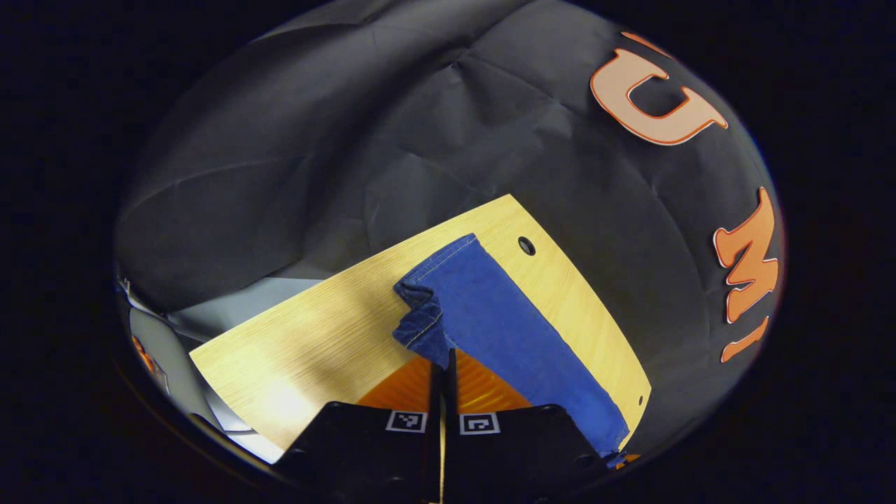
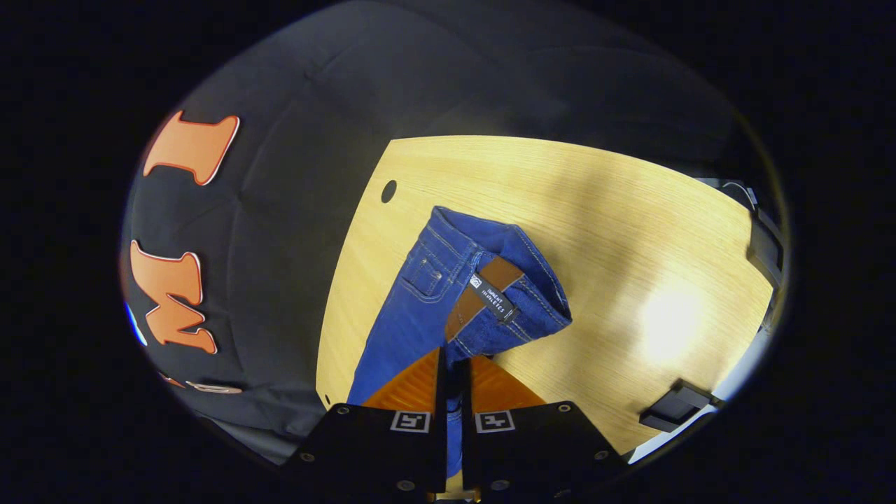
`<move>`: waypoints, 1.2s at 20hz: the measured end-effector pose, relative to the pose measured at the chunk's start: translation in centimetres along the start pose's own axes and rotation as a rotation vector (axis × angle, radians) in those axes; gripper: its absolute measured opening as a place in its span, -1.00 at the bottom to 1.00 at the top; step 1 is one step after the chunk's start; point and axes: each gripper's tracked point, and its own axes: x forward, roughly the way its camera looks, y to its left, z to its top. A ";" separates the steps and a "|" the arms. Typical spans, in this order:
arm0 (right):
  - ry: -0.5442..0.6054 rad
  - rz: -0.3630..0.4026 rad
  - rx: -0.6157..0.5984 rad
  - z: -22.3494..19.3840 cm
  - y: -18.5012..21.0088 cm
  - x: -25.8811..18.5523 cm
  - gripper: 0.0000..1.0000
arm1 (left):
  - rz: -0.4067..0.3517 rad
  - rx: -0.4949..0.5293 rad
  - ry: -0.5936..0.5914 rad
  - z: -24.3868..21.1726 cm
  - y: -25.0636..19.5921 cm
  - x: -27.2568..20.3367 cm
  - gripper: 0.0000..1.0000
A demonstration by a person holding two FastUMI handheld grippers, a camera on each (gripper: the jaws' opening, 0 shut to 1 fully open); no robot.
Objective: Grasp the waist and the cuffs of the jeans and fold them to make the two legs overlap; first hold the waist and fold one-third of the jeans toward the cuffs, then hold the cuffs and fold the remaining one-third in the same direction to finish folding.
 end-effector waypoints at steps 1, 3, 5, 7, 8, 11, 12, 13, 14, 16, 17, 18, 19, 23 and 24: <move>0.000 0.000 0.001 0.2 0.6 0.2 -0.82 | -0.006 0.007 0.004 0.2 -0.4 0.4 -0.94; -0.014 0.013 0.026 0.7 2.2 0.8 -0.82 | -0.002 0.038 0.021 0.9 -0.9 1.8 -0.95; -0.032 0.006 0.025 1.3 3.5 1.8 -0.82 | -0.007 0.041 0.044 1.7 -1.7 3.9 -0.94; -0.039 -0.018 0.019 1.9 4.6 3.1 -0.82 | -0.013 0.052 0.064 2.3 -2.7 6.0 -0.94; -0.040 -0.021 0.022 2.3 5.3 3.6 -0.82 | -0.017 0.053 0.073 2.5 -3.2 7.0 -0.94; -0.060 -0.025 0.027 3.4 7.6 5.4 -0.82 | -0.019 0.094 0.105 3.6 -4.7 10.4 -0.94; -0.055 -0.038 0.024 3.6 7.9 6.1 -0.82 | -0.020 0.100 0.117 3.8 -5.4 11.7 -0.94; -0.055 -0.049 0.023 4.0 8.4 7.0 -0.81 | -0.016 0.107 0.131 3.9 -5.8 12.9 -0.93; -0.052 -0.060 0.035 4.3 8.9 7.8 -0.81 | -0.011 0.114 0.139 4.2 -6.3 14.1 -0.93; -0.055 -0.068 0.055 5.2 9.7 9.1 -0.82 | -0.010 0.127 0.148 5.2 -6.9 15.7 -0.92; -0.057 -0.069 0.059 5.6 10.0 9.6 -0.81 | -0.011 0.137 0.141 5.6 -7.3 16.5 -0.90; -0.061 -0.069 0.067 6.0 10.5 10.2 -0.82 | -0.009 0.149 0.140 6.2 -7.5 17.2 -0.90; -0.059 -0.072 0.069 6.4 10.7 10.8 -0.82 | -0.001 0.154 0.140 6.7 -7.6 18.0 -0.88; -0.031 -0.119 0.068 6.9 11.2 12.8 -0.82 | 0.031 0.171 0.159 8.0 -8.1 19.7 -0.87; -0.031 -0.136 0.066 7.1 11.2 13.0 -0.82 | 0.051 0.190 0.167 8.2 -8.2 20.4 -0.89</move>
